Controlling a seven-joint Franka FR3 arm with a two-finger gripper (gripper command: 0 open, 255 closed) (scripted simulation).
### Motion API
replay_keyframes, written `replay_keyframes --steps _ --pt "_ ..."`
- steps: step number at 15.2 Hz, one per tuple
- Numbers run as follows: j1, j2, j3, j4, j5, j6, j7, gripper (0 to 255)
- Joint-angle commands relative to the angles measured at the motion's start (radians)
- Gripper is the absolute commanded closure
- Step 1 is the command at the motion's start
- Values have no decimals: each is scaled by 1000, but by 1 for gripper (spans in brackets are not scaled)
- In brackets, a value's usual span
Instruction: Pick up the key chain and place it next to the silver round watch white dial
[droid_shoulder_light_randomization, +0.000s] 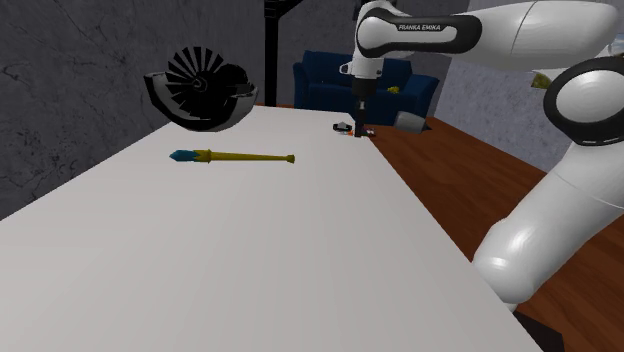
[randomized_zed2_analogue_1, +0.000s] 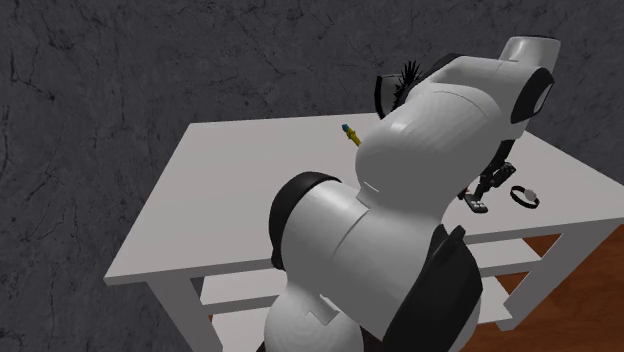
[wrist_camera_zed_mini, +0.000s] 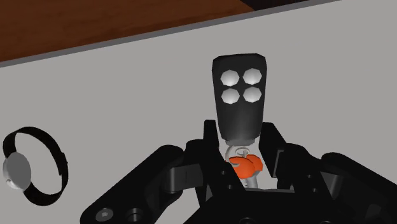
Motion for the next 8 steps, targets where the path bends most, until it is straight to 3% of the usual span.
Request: replay_keyframes --steps 1,8 --pt "0 -6 0 -34 0 29 1 255" --pt "0 -15 -1 -104 -1 89 4 255"
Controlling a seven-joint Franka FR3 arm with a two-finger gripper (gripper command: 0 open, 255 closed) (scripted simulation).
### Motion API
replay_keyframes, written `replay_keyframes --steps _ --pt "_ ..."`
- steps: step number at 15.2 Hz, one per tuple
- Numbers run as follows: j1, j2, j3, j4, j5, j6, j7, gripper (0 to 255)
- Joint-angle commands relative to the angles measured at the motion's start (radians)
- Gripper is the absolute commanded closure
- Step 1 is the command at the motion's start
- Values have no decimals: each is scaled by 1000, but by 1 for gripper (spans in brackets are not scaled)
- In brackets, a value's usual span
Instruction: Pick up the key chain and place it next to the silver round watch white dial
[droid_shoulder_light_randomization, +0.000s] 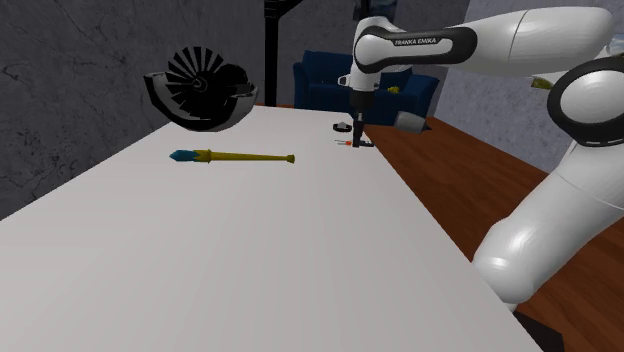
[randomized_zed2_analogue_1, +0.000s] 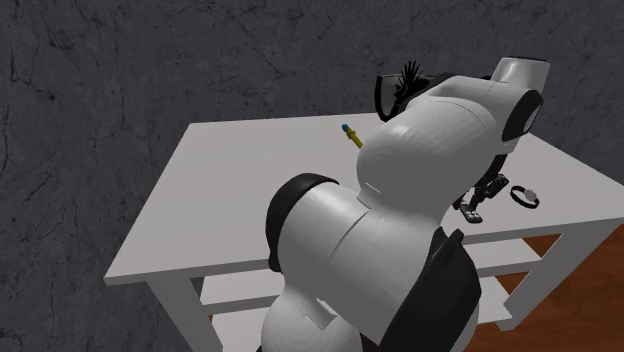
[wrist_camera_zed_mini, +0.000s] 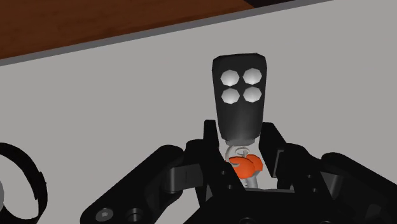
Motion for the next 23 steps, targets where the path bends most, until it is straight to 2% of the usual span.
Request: replay_keyframes --steps 1,5,6,11,15,23 --pt "0 -1 0 -2 0 2 0 255" --pt "0 -1 0 -2 0 2 0 255" --pt "0 -1 0 -2 0 2 0 0" --pt "0 -1 0 -2 0 2 0 0" --pt "2 29 3 158 3 -128 -2 0" --pt "2 29 3 158 3 -128 -2 0"
